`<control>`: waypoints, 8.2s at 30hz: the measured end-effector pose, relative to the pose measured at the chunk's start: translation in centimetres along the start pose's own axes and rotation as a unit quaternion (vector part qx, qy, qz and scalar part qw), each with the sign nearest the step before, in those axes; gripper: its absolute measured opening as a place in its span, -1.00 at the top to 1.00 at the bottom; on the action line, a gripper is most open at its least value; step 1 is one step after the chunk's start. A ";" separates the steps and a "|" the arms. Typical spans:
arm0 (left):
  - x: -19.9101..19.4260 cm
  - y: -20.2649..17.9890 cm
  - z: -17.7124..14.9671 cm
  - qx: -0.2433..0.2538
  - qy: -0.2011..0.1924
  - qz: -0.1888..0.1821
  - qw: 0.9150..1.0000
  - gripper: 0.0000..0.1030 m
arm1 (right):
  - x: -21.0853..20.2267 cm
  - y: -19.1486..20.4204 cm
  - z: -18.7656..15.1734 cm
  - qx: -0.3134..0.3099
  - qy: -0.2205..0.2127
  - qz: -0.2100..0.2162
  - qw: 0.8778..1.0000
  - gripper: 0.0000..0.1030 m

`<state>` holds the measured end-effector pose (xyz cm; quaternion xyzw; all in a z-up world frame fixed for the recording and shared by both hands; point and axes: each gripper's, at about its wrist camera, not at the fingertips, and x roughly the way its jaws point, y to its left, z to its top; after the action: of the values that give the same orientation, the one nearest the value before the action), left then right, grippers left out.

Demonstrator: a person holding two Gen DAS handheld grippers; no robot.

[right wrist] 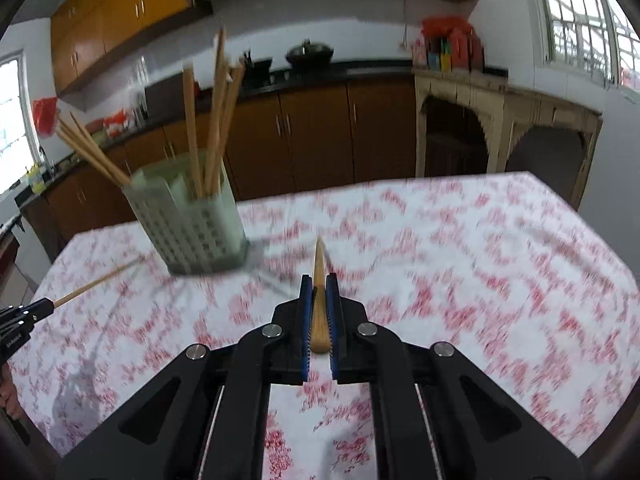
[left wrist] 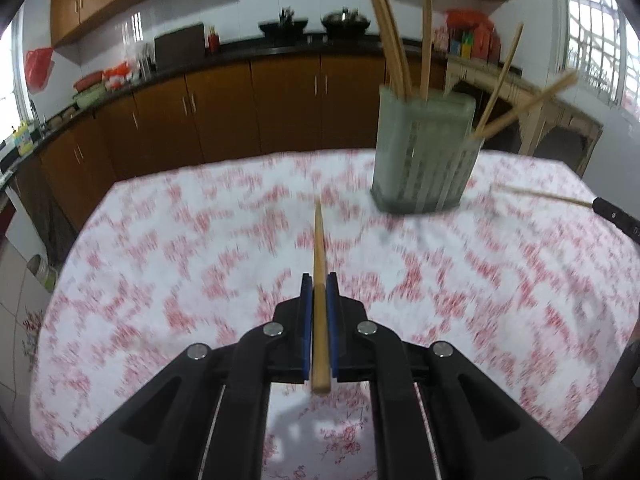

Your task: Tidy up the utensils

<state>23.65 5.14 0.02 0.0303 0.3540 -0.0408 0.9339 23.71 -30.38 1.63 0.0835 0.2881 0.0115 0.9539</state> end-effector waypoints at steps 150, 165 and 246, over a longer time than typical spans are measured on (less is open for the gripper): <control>-16.7 -5.6 -14.1 -0.035 -0.168 0.034 0.985 -0.92 | -16.2 5.8 -13.6 -0.040 -0.101 0.070 0.992 -0.97; -16.7 -5.5 -14.7 -0.048 -0.164 0.030 0.985 -0.92 | -16.3 6.1 -13.9 -0.043 -0.101 0.071 0.991 -0.97; -16.5 -5.7 -14.8 -0.046 -0.159 0.029 0.986 -0.92 | -16.4 6.0 -14.1 -0.035 -0.091 0.073 0.993 -0.97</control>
<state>1.01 1.66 -0.28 -0.0097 0.2012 -0.0019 0.9795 2.48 -23.46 0.07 0.0718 0.1928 0.0834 0.9751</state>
